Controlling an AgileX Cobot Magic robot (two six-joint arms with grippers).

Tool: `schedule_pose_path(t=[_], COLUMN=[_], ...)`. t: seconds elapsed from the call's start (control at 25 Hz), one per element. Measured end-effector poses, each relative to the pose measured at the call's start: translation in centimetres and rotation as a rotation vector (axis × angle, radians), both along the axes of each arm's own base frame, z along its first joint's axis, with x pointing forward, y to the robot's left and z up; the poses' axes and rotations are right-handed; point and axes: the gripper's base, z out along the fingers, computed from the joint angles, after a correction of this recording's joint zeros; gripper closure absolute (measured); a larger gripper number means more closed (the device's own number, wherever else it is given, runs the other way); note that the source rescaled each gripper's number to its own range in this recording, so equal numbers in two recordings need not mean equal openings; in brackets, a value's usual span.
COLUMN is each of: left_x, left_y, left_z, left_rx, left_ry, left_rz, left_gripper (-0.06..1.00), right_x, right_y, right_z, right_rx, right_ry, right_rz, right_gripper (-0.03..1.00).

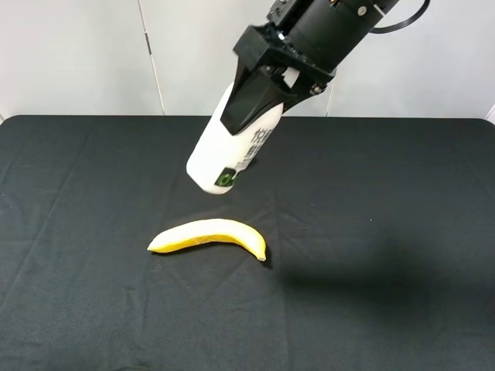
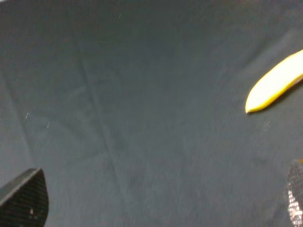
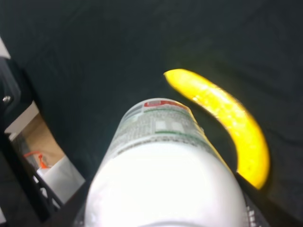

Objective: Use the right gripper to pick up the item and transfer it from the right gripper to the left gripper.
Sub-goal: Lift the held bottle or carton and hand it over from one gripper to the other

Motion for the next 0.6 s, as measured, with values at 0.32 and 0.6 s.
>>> schedule_pose_path(t=[0.32,0.6], left_x=[2.4,5.4], left_y=[-1.8,-3.8], left_z=[0.0,0.1], left_rx=[-0.02,0.009], left_ry=[0.025,0.055], left_rz=[-0.215,-0.357], left_gripper=[-0.05,-0.05], right_x=[1.3,1.8], right_y=[-1.4,-2.0], right_z=[0.1,0.5], right_rx=[0.009,0.081], right_ry=[-0.013,0.004], right_rz=[-0.037,-0.055], right_gripper=[0.94,0.94])
